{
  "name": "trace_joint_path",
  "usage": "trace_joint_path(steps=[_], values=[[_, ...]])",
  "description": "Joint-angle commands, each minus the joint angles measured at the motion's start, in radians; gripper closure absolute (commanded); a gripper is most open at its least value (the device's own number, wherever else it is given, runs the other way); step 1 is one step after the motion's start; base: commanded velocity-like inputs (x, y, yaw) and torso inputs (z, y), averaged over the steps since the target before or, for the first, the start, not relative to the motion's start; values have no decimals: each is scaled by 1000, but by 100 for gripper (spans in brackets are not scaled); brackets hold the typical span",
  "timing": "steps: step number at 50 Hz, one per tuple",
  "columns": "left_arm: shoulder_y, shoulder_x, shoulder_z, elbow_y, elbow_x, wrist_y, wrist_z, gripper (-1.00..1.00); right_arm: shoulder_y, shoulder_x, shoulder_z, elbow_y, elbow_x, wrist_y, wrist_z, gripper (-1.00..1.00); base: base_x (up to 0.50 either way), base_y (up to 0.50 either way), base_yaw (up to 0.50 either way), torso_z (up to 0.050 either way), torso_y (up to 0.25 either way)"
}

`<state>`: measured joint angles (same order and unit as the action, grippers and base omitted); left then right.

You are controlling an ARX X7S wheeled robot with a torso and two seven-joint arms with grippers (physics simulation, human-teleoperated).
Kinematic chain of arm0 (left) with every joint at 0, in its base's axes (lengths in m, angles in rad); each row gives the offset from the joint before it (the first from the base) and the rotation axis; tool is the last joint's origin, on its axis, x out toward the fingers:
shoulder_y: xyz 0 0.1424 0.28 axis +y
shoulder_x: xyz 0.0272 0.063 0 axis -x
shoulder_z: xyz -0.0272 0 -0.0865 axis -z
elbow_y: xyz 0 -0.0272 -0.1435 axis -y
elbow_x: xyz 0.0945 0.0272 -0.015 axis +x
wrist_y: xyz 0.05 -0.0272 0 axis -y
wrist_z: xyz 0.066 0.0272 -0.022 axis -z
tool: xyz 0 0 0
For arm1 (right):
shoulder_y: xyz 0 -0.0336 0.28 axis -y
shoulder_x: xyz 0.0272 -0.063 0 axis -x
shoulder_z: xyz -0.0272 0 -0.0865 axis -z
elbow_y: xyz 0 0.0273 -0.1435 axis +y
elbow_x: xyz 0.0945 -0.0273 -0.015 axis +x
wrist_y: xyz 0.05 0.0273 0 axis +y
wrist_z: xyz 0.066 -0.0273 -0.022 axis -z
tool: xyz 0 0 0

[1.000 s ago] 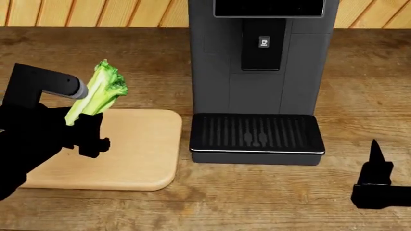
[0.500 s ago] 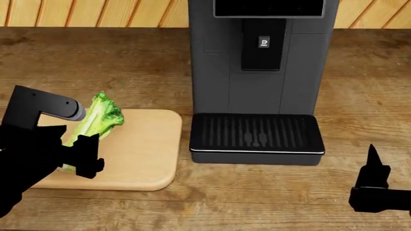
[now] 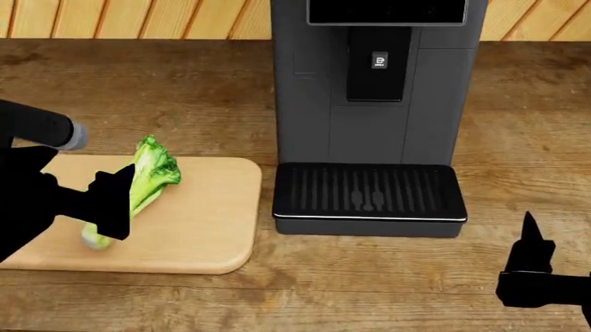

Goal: Place the celery and the celery on separate cutting boards.

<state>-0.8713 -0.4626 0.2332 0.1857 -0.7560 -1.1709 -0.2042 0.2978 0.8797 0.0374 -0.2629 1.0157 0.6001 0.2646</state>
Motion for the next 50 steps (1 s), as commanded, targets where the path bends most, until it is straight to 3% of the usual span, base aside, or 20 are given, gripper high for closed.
trace_joint_path(steps=[1, 6, 18, 40, 50], values=[[56, -70, -235, 208, -124, -100, -47, -100, 0, 0, 65, -35, 7, 16, 2, -100, 0, 0, 0, 0, 0], [67, -141, -354, 236, -173, -145, -64, -100, 76, 31, 72, -54, 53, 69, 42, -100, 0, 0, 0, 0, 0], [-33, -161, -403, 255, -246, -247, -121, -100, 379, 83, 22, -66, 183, 242, 139, -100, 0, 0, 0, 0, 1], [-321, -143, -368, 194, -373, -382, -248, -100, 311, 59, 16, -83, 53, 114, 57, -100, 0, 0, 0, 0, 0], [-382, -157, -317, 146, -416, -351, -277, -100, 296, 63, 31, -92, 36, 85, 40, -100, 0, 0, 0, 0, 0]])
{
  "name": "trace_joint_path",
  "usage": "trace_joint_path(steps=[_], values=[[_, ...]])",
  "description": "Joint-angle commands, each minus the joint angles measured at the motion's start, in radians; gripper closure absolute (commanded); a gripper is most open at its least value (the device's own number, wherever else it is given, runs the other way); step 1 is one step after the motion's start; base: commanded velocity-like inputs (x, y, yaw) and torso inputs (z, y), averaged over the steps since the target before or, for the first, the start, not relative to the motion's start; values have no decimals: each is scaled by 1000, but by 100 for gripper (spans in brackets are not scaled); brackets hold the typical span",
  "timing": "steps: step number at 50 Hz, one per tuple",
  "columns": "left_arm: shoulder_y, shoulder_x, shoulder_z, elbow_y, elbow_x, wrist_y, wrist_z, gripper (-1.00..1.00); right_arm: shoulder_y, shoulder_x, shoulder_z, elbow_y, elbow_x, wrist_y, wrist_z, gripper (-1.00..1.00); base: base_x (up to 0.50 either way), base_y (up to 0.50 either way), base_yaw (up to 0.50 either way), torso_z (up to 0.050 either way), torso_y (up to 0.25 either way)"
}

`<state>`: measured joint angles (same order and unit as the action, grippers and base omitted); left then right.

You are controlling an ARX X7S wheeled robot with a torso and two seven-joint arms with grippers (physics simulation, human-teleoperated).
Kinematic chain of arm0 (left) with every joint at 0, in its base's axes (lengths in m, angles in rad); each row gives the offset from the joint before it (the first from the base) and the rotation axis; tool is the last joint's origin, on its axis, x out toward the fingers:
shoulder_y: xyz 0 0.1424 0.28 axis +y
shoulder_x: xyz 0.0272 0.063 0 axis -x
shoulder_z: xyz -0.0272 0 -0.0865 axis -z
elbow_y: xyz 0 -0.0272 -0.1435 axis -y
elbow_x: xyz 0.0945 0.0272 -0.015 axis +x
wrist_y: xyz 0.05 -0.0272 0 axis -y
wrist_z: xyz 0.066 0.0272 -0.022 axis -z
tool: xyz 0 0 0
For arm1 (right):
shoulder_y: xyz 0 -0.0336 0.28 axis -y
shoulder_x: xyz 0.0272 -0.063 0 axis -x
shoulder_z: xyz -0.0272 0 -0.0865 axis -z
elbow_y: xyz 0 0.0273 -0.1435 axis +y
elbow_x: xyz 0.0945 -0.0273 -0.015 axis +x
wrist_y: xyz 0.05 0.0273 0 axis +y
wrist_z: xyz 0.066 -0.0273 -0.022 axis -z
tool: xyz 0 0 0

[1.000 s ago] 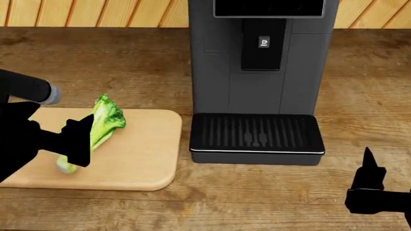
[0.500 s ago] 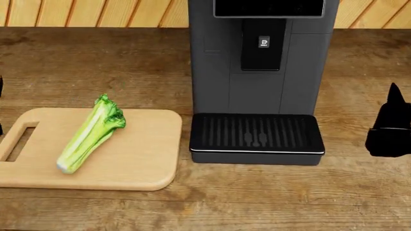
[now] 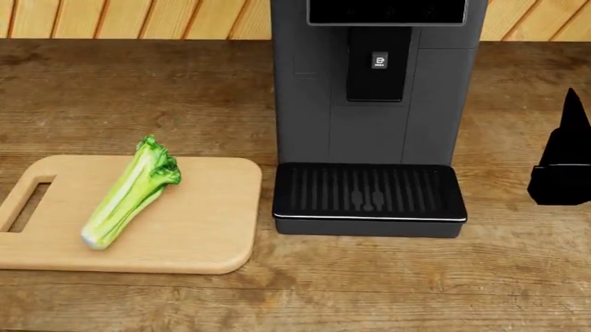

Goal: Place the celery and the celery on separate cutting boards.

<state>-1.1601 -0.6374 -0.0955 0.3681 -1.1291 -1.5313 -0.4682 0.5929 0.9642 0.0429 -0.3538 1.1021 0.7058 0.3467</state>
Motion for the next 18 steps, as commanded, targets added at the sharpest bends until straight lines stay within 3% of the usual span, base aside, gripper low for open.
trace_joint_path(steps=[1, 18], values=[[-105, 16, 20, -46, -41, 11, -11, -100, -4, -24, 25, 0, -58, -29, -47, -100, 0, 0, 0, 0, 0], [-225, 14, 94, -106, -80, -1, -55, -100, -30, -51, 45, -3, -107, -113, -79, -100, 0, 0, 0, 0, 0]])
